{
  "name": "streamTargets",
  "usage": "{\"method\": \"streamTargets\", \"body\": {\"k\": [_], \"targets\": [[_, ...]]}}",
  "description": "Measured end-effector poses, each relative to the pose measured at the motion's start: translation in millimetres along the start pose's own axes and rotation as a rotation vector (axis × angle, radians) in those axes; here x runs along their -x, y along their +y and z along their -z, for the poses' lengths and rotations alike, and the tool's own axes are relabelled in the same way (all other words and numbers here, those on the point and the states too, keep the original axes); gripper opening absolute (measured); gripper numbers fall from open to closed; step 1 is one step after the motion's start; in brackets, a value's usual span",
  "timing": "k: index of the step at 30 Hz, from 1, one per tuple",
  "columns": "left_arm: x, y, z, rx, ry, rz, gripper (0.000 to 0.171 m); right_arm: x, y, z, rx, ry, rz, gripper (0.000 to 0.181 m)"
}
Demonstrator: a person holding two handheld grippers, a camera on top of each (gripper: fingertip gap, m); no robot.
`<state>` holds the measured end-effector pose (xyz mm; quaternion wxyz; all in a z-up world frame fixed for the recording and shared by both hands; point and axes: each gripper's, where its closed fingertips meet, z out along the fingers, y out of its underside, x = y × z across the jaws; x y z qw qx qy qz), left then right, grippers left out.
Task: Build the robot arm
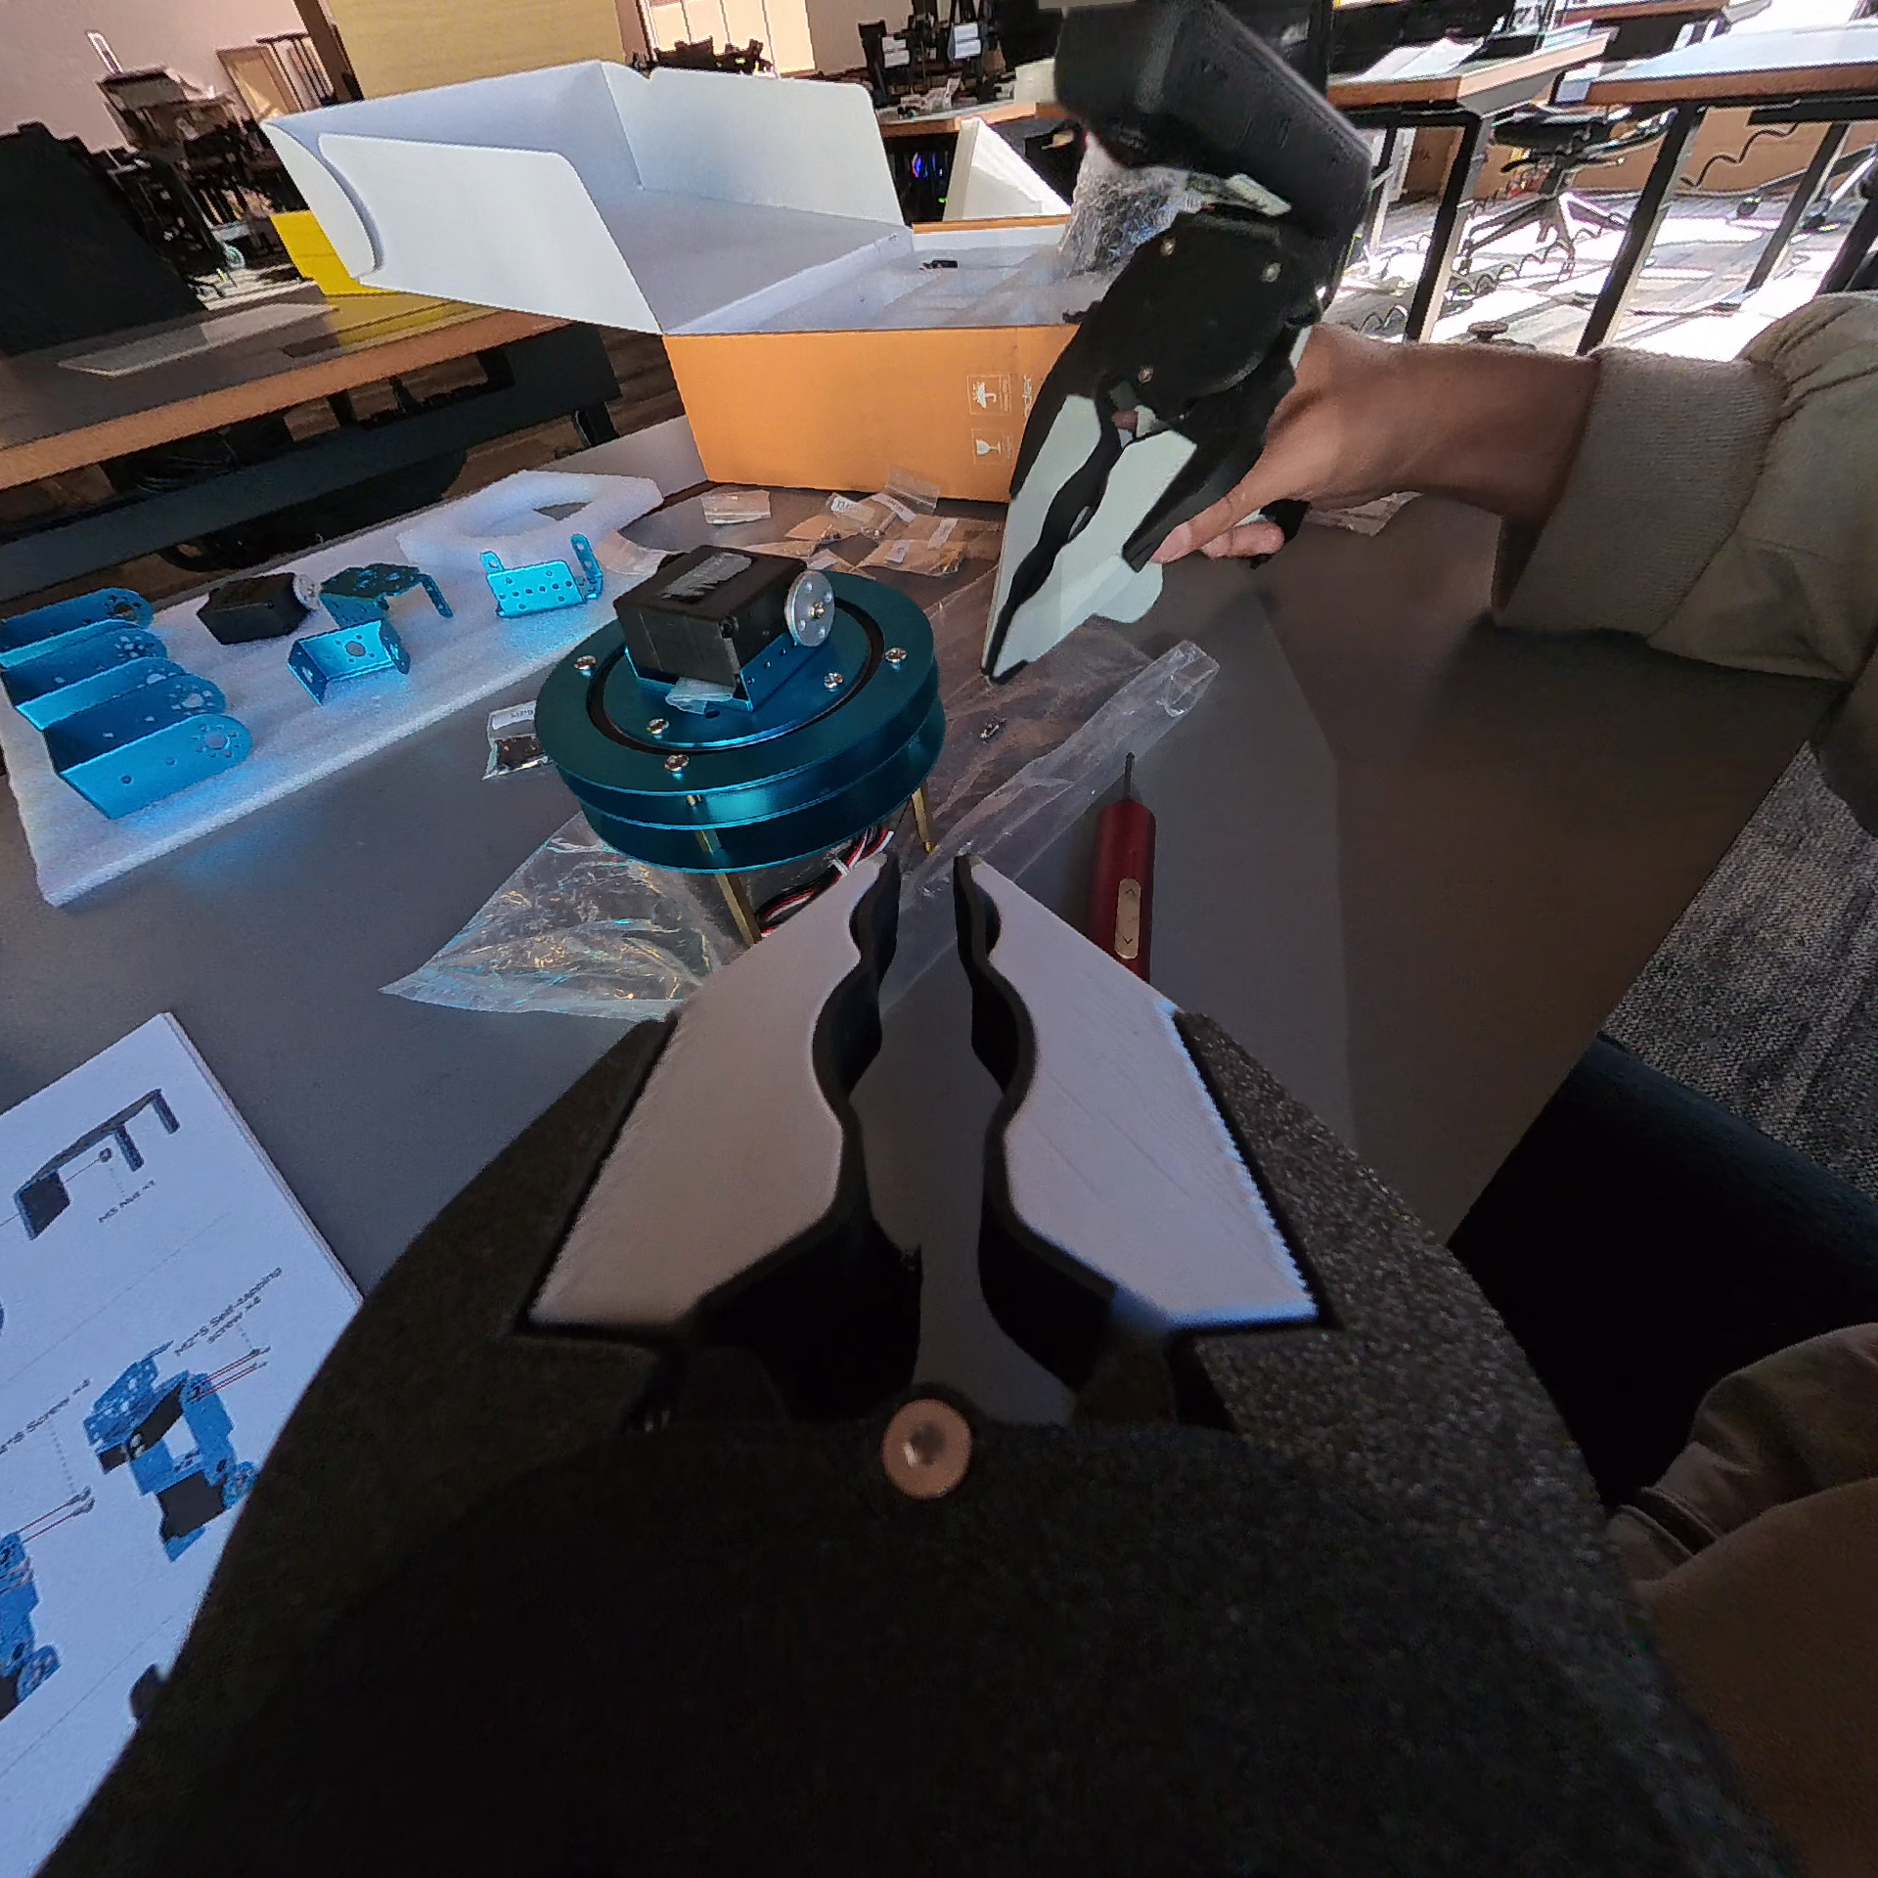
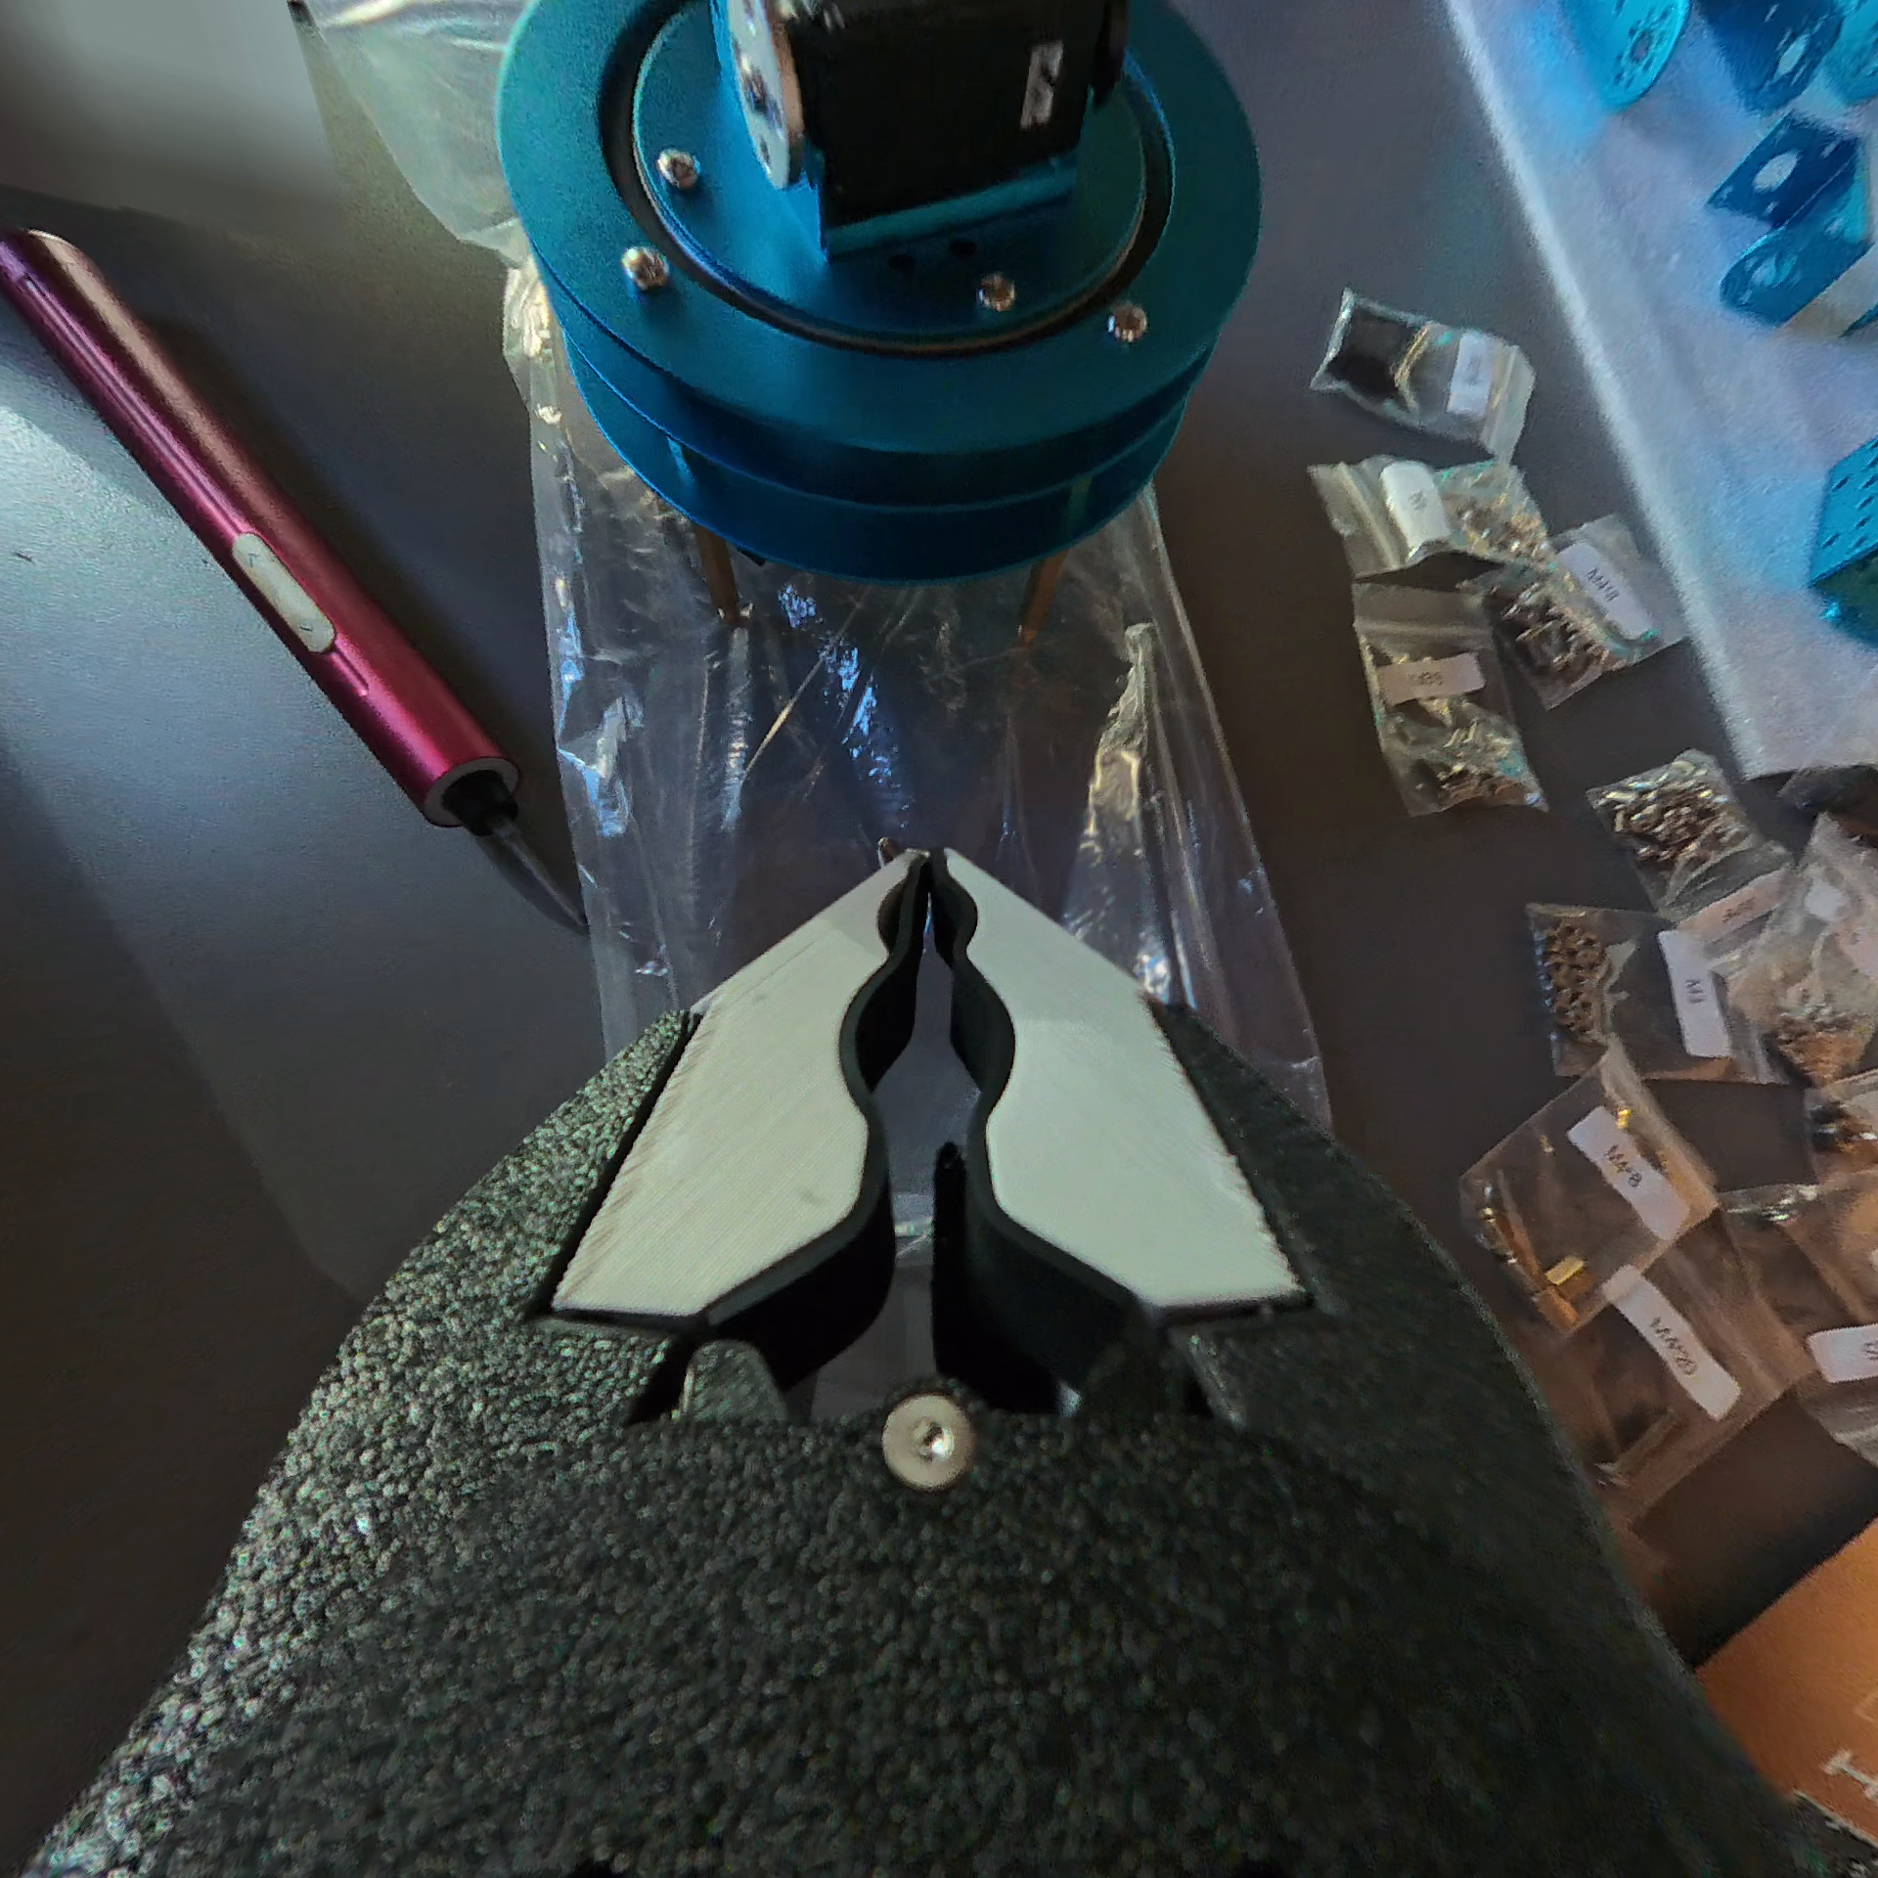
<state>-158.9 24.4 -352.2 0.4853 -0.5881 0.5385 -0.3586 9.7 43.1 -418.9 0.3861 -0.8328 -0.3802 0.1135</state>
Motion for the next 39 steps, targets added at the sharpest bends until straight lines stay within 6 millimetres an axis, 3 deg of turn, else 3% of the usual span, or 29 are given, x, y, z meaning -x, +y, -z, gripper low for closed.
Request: {"method": "streamTargets", "body": {"k": [5,12,14,20,22,28,31,34,39], "targets": [[-1.9,4.2,-2.4,0.020,0.013,0.025,0.009,-1.6,-9.9,5.6,-0.031,0.106,0.136,0.000],[4.7,9.8,-6.4,0.060,0.034,0.129,0.010,0.0,-28.8,10.4,-0.056,0.429,0.557,0.000],[8.4,10.3,-6.6,0.063,0.042,0.169,0.010,5.0,-26.6,7.6,-0.023,0.447,0.599,0.000],[12.7,12.3,-1.7,0.056,0.043,0.191,0.011,0.7,-3.8,5.7,0.001,0.199,0.178,0.000],[10.9,12.2,-1.1,0.054,0.046,0.180,0.011,3.2,8.4,1.5,0.038,0.081,0.044,0.012],[5.4,11.8,-3.3,0.056,0.052,0.146,0.011,7.7,18.5,-6.2,0.064,-0.017,-0.010,0.006],[3.7,11.5,-5.2,0.057,0.055,0.139,0.011,4.9,15.2,-8.6,0.056,-0.034,-0.061,0.005],[2.1,11.9,-7.1,0.058,0.063,0.137,0.011,14.3,14.3,-10.4,0.067,-0.109,-0.121,0.006],[1.7,13.2,-10.1,0.062,0.068,0.138,0.011,18.5,13.8,-5.7,0.077,-0.116,-0.104,0.004]]}}
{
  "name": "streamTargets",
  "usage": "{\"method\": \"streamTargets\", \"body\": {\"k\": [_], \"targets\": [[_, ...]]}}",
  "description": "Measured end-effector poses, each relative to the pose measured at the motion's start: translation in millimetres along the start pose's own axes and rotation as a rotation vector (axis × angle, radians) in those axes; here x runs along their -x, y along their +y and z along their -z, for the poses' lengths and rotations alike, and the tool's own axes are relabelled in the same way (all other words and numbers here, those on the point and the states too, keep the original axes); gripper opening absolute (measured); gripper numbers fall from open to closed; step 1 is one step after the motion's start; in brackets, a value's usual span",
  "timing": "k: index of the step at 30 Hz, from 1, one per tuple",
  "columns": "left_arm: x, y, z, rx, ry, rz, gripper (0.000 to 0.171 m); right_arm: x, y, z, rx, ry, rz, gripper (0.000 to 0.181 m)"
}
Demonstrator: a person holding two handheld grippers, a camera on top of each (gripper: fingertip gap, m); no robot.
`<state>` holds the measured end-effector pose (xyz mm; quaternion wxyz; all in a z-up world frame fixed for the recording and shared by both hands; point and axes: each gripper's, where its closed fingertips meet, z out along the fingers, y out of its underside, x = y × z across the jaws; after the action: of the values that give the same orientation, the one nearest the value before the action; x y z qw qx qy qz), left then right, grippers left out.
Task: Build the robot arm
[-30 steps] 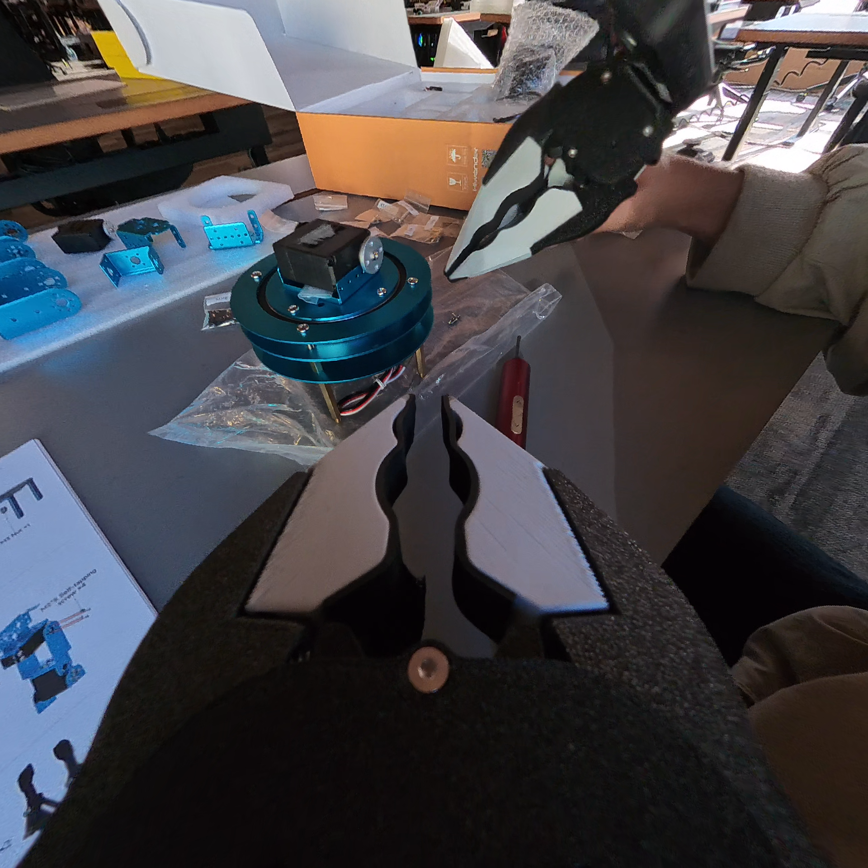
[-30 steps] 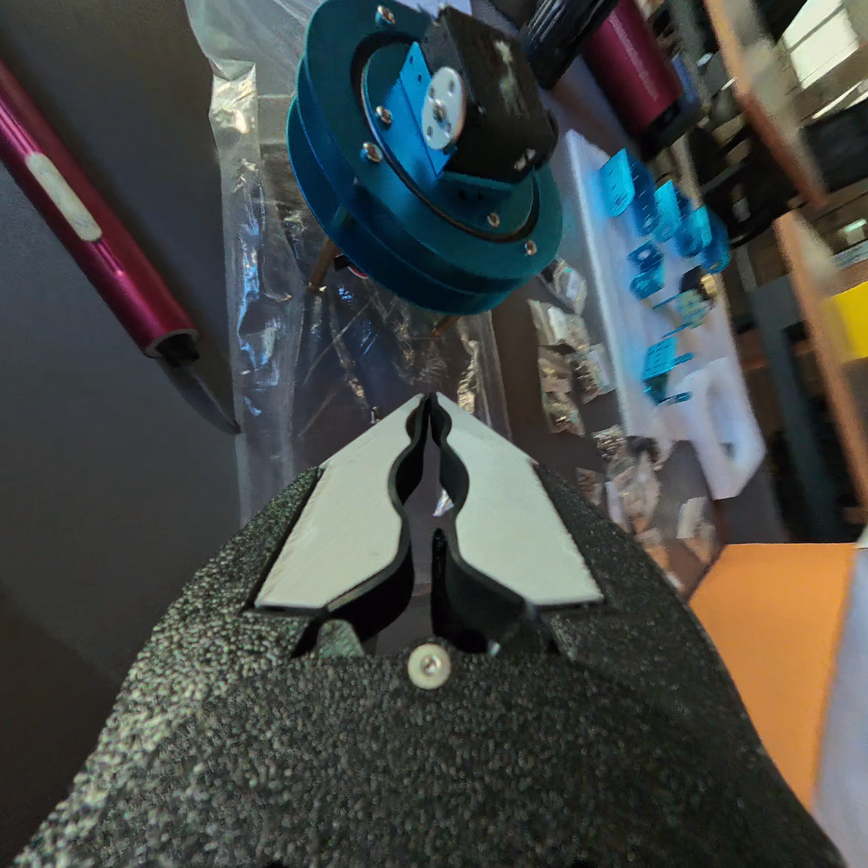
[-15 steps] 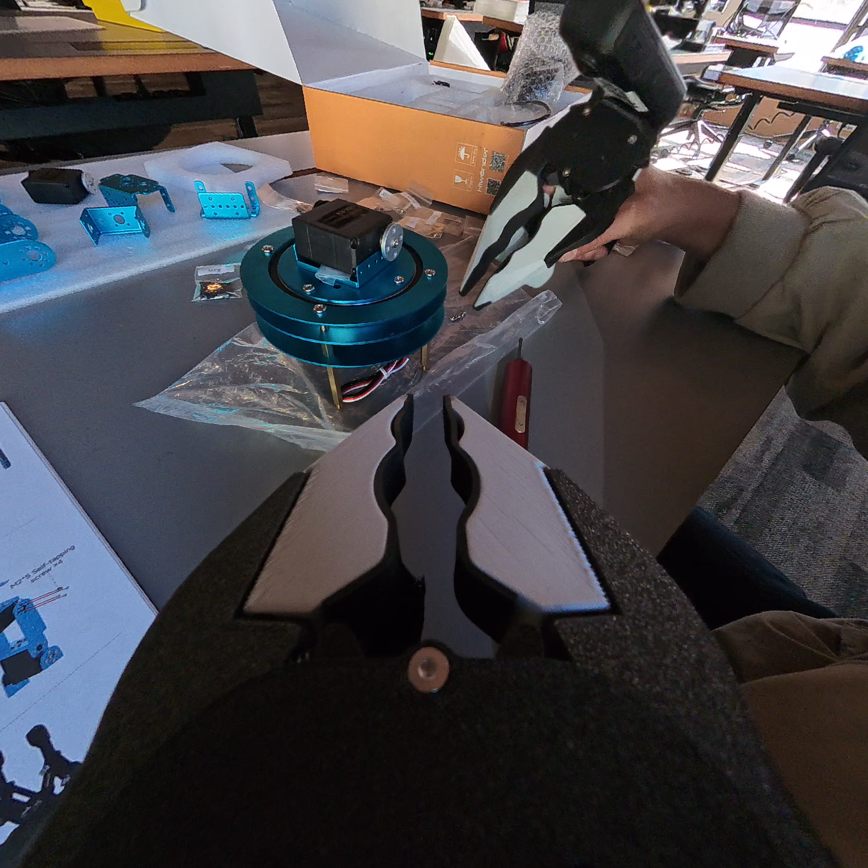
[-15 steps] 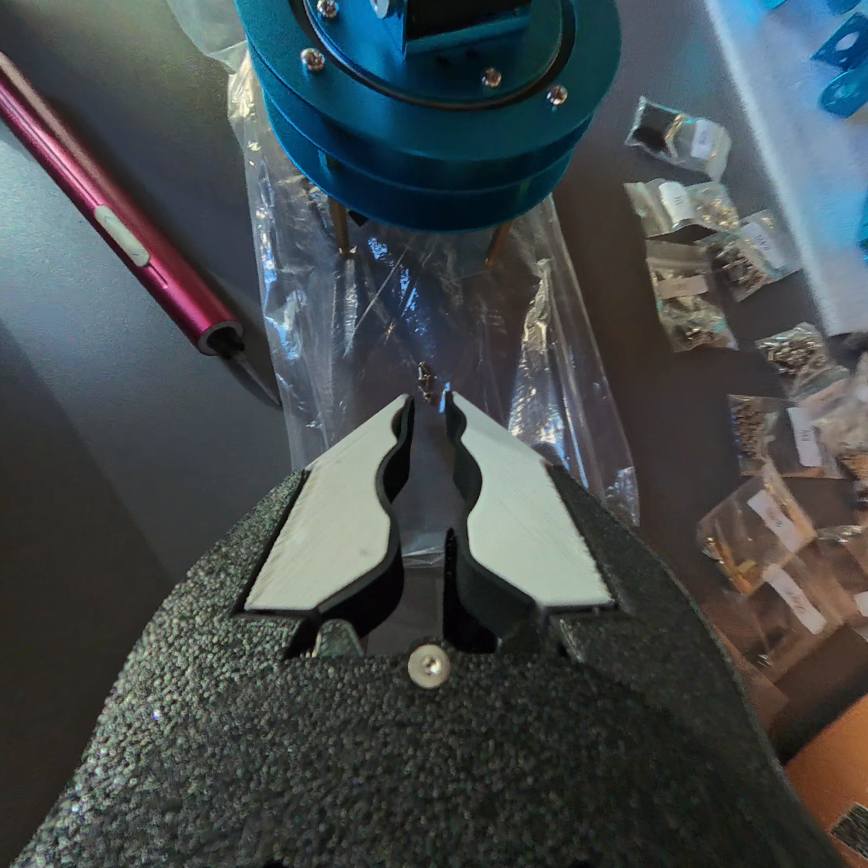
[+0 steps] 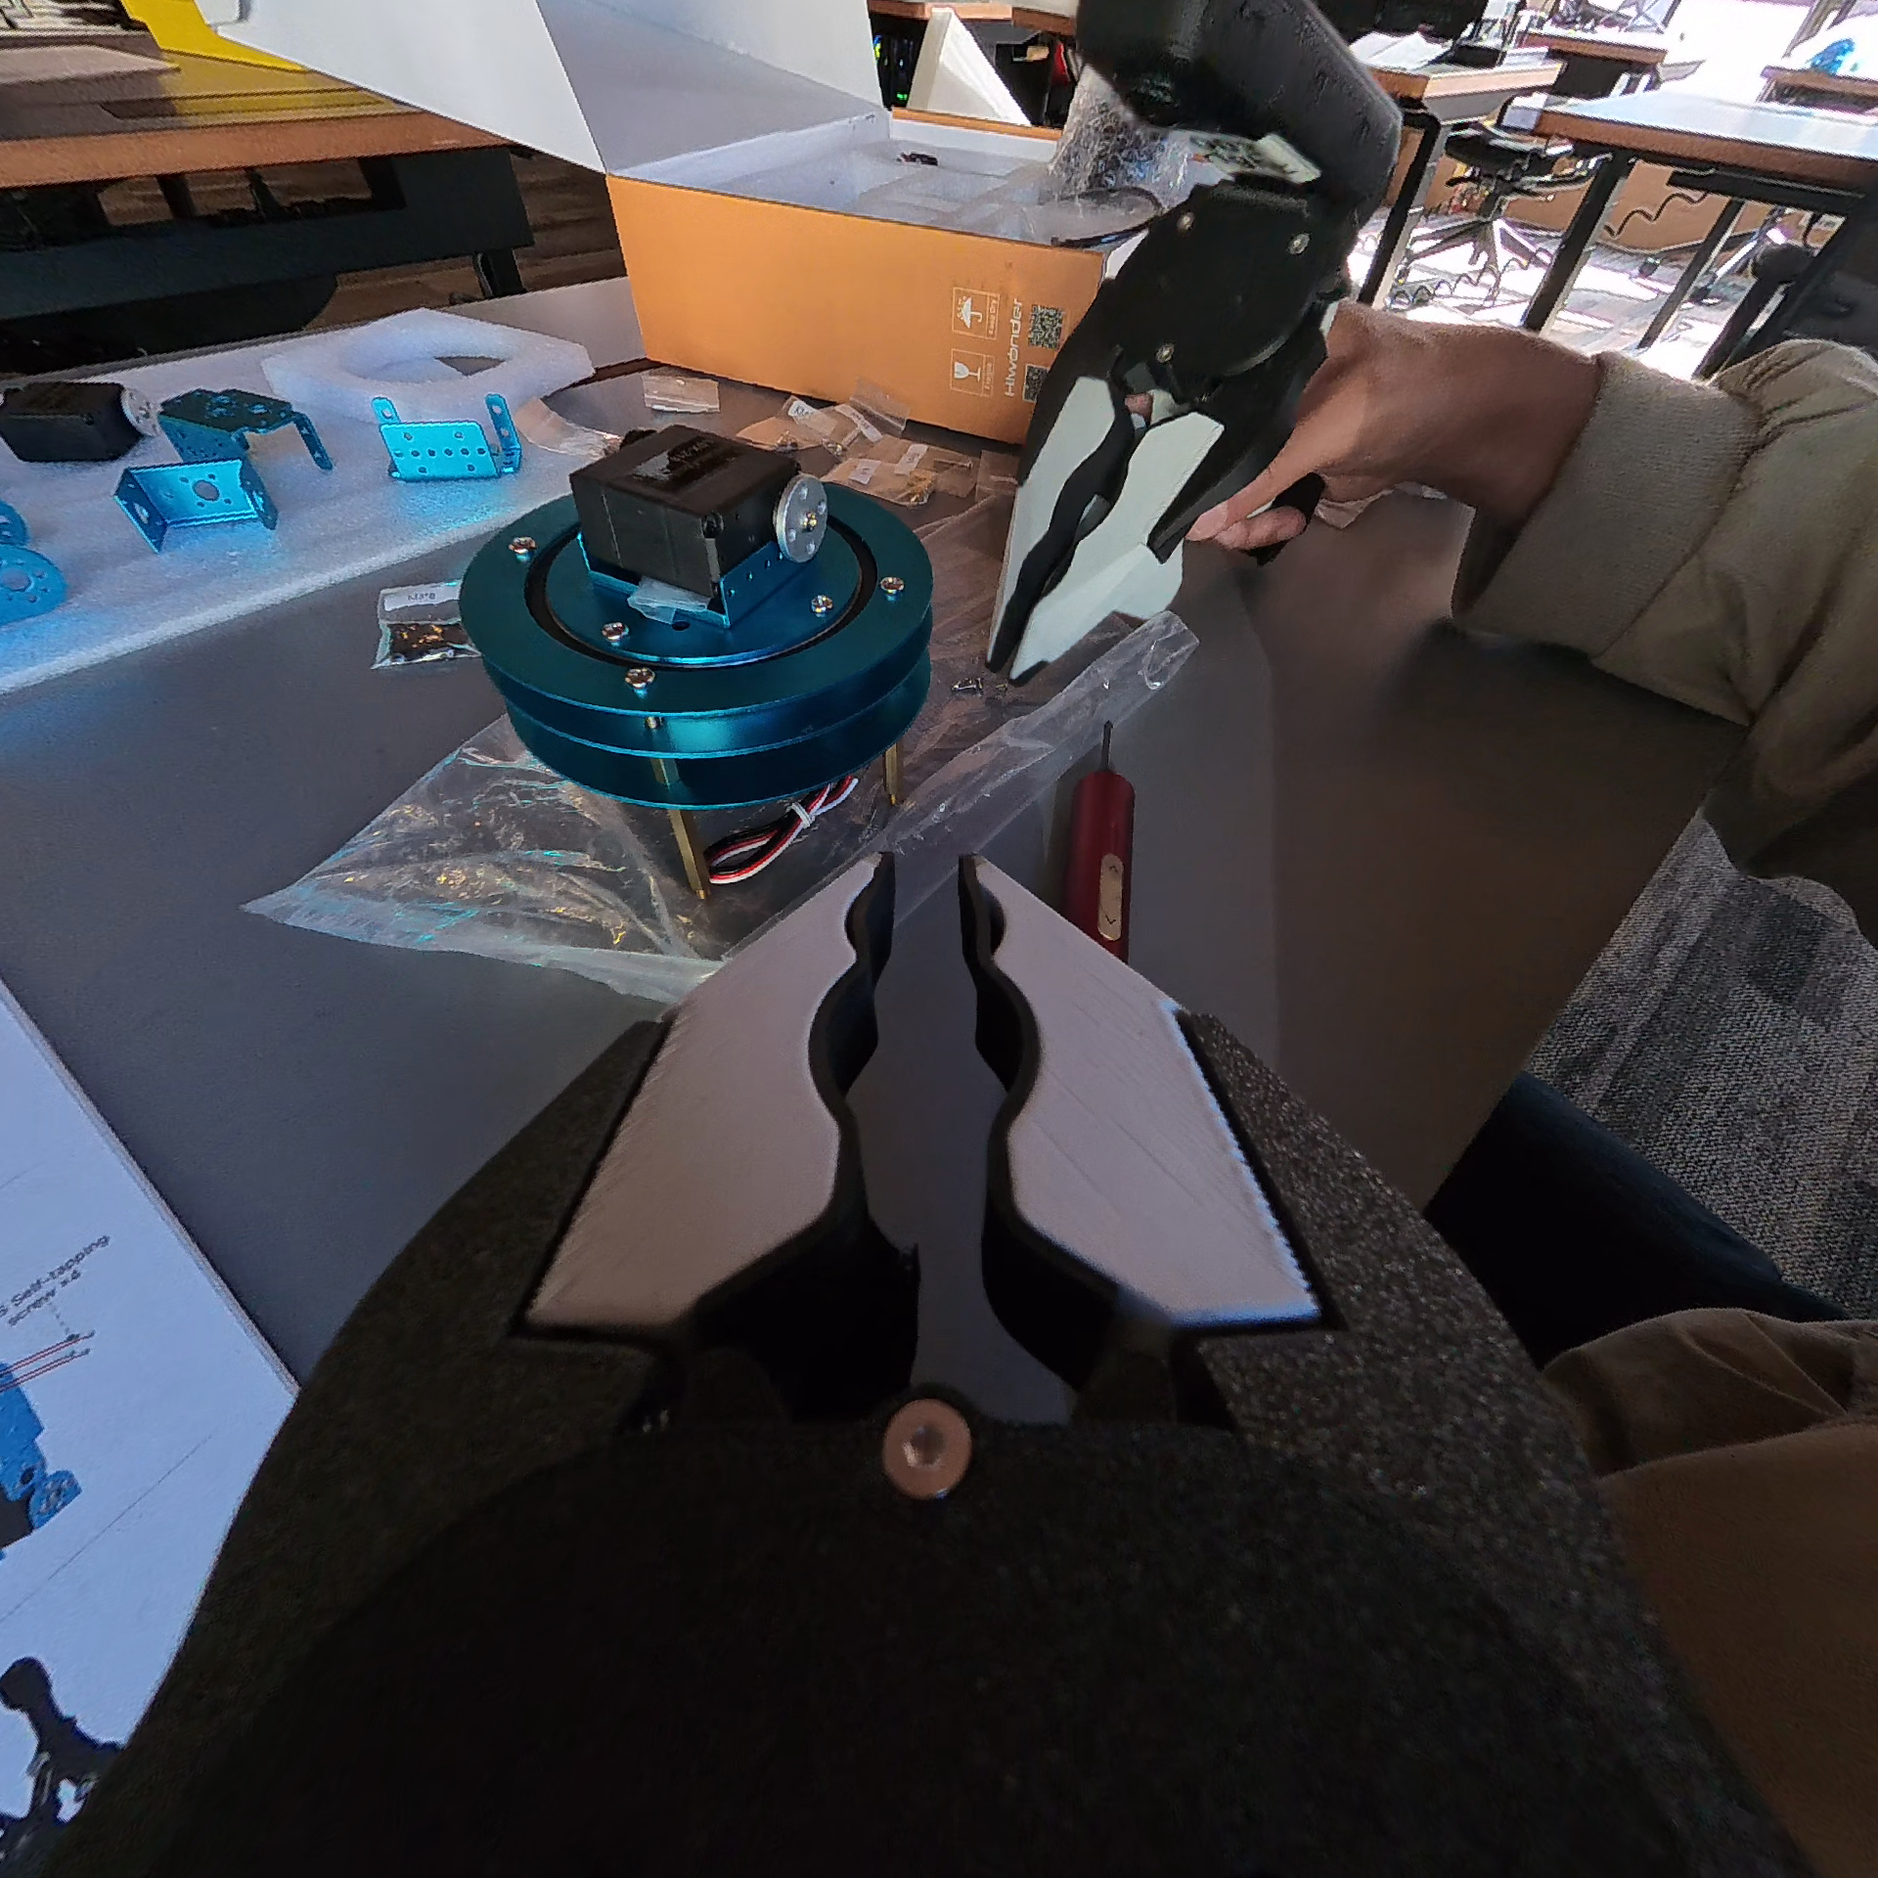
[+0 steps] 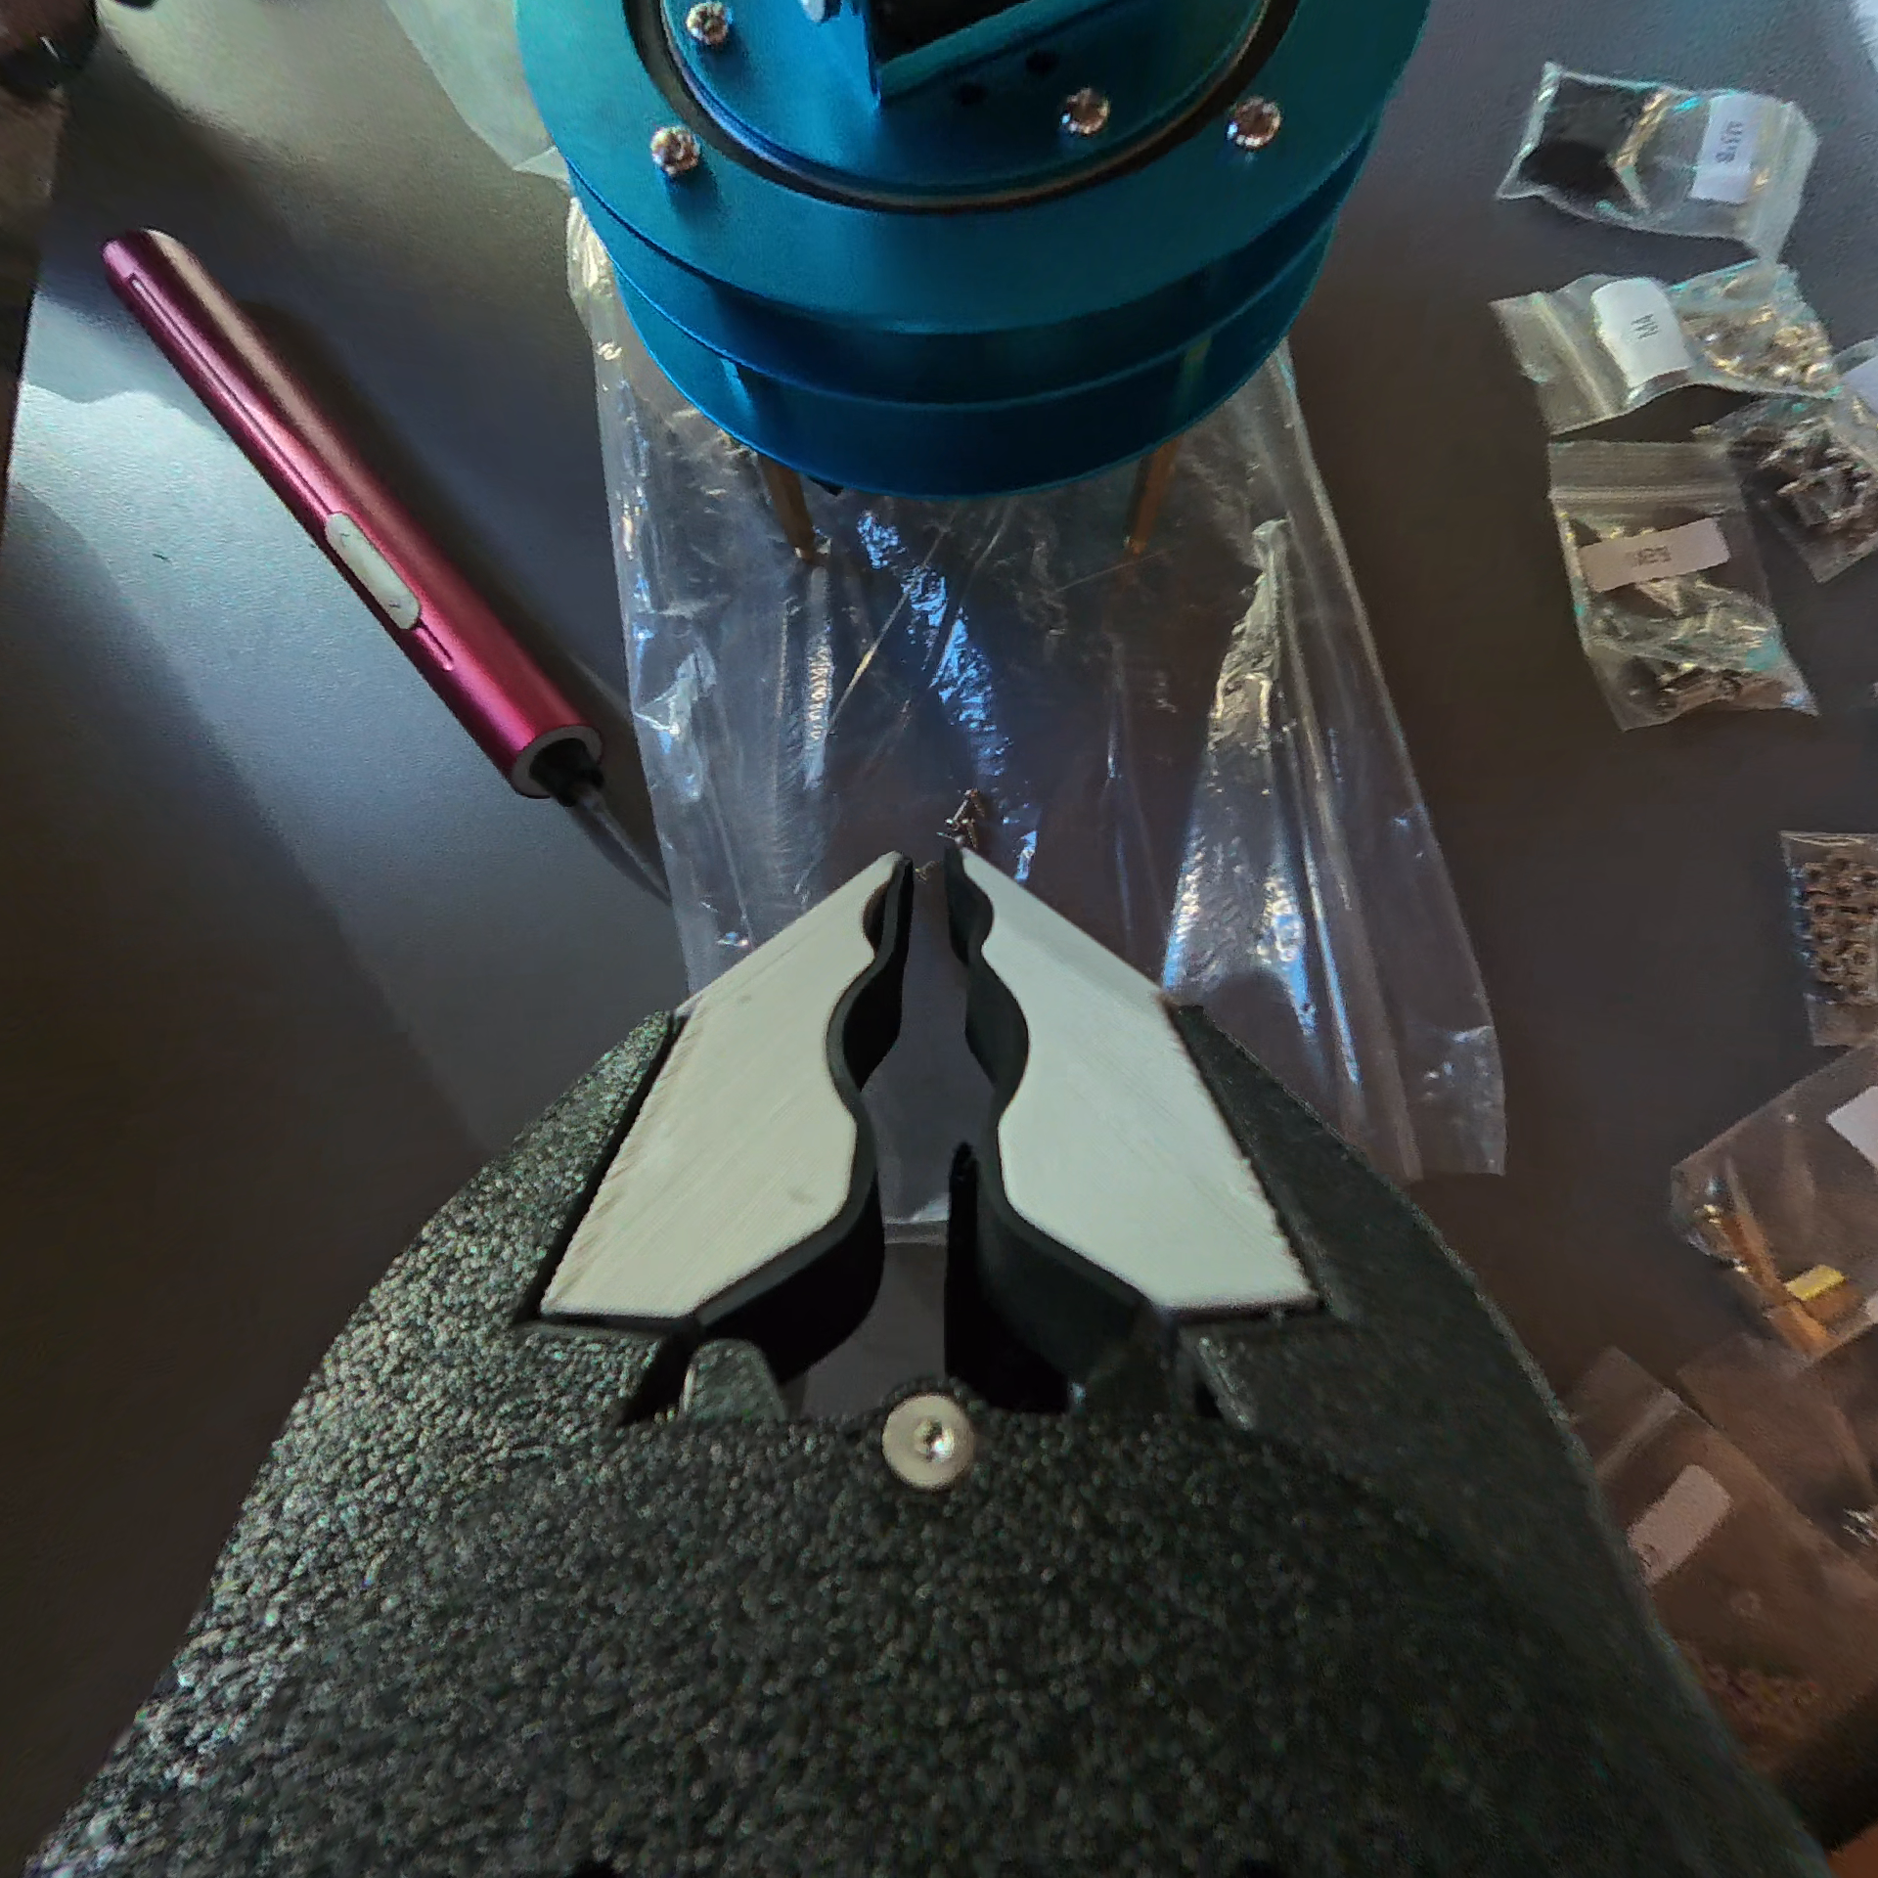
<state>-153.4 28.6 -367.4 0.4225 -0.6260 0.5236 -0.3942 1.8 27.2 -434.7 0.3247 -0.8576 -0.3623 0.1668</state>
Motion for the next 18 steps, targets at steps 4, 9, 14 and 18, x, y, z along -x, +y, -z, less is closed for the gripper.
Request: {"method": "streamTargets", "body": {"k": [4,9,14,18], "targets": [[0.7,1.7,-1.1,0.004,0.001,-0.001,0.011,-4.4,0.0,7.0,-0.003,0.031,0.014,0.005],[2.1,2.0,-0.8,0.003,0.000,0.006,0.011,-5.5,0.7,4.7,0.000,0.028,0.002,0.004],[1.6,2.4,-0.7,0.005,0.001,0.003,0.011,-2.7,3.6,-1.9,0.014,0.000,-0.004,0.003],[0.5,1.3,-0.4,0.002,0.003,0.002,0.011,-1.4,2.8,-3.7,0.007,-0.023,-0.019,0.001]]}}
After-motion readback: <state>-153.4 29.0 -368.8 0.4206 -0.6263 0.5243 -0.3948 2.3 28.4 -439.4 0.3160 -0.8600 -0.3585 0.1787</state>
